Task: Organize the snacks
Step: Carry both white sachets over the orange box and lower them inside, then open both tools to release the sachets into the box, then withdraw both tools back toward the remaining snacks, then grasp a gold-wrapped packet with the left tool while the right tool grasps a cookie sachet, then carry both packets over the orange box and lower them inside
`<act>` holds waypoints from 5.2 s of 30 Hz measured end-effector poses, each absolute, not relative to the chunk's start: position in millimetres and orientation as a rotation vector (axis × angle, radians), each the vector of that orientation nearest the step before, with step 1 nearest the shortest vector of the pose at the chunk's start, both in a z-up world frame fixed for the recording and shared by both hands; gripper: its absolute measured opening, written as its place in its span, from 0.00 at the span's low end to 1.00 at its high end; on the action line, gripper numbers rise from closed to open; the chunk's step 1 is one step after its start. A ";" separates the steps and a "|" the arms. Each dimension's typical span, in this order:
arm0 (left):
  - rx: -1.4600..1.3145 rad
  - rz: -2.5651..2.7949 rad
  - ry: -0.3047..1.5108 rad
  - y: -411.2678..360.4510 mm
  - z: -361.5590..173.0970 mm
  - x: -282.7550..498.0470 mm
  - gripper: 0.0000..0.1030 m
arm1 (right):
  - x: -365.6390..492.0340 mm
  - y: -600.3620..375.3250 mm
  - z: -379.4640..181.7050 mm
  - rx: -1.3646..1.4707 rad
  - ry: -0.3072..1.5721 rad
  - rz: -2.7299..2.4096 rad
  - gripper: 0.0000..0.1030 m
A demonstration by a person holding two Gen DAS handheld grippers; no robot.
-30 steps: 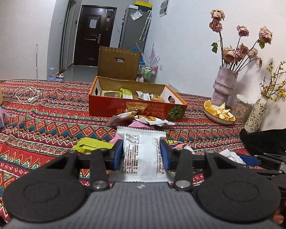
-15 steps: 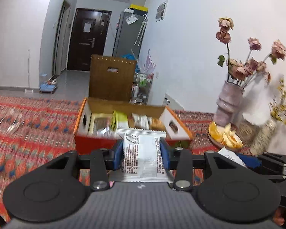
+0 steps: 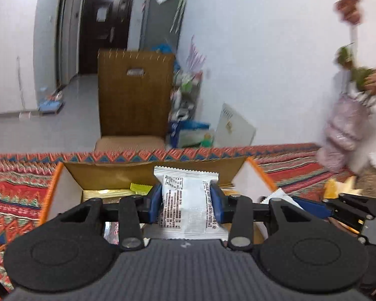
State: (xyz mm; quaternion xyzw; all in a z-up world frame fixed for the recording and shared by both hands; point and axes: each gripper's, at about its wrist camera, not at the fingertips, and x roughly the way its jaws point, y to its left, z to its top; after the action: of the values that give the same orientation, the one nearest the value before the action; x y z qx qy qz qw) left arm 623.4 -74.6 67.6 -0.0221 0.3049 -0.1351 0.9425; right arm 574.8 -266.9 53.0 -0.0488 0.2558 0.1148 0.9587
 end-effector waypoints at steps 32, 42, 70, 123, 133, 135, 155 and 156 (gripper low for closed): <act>-0.063 -0.263 0.570 -10.0 125.1 513.3 0.73 | 511.7 -265.2 111.6 -0.126 0.418 0.239 0.71; 0.039 -0.262 0.435 7.4 150.2 350.3 0.86 | 368.9 -269.4 145.1 -0.142 0.350 0.261 0.83; -0.010 -0.177 0.434 25.3 54.5 177.9 1.00 | 181.3 -259.1 40.4 -0.024 0.466 0.248 0.88; 0.099 -0.506 0.512 15.6 28.9 425.2 0.08 | 442.3 -192.6 12.6 -0.049 0.589 0.367 0.39; -0.031 -0.366 0.480 34.6 69.8 295.7 0.08 | 328.4 -224.1 53.8 -0.048 0.452 0.328 0.39; -0.041 -0.334 0.484 38.3 70.6 275.3 0.08 | 307.3 -228.0 57.6 -0.072 0.447 0.307 0.39; -0.091 -0.319 0.507 23.2 66.4 169.7 0.08 | 174.6 -250.7 49.9 -0.087 0.444 0.264 0.39; -0.092 -0.317 0.505 23.0 66.8 169.6 0.08 | 173.8 -251.6 49.3 -0.086 0.442 0.263 0.39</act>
State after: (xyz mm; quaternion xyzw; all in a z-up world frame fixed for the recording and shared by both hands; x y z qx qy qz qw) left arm 169.6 23.0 66.8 -0.0454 0.2488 -0.1560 0.9548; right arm 173.8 -251.6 49.3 -0.0424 0.2186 0.1302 0.9662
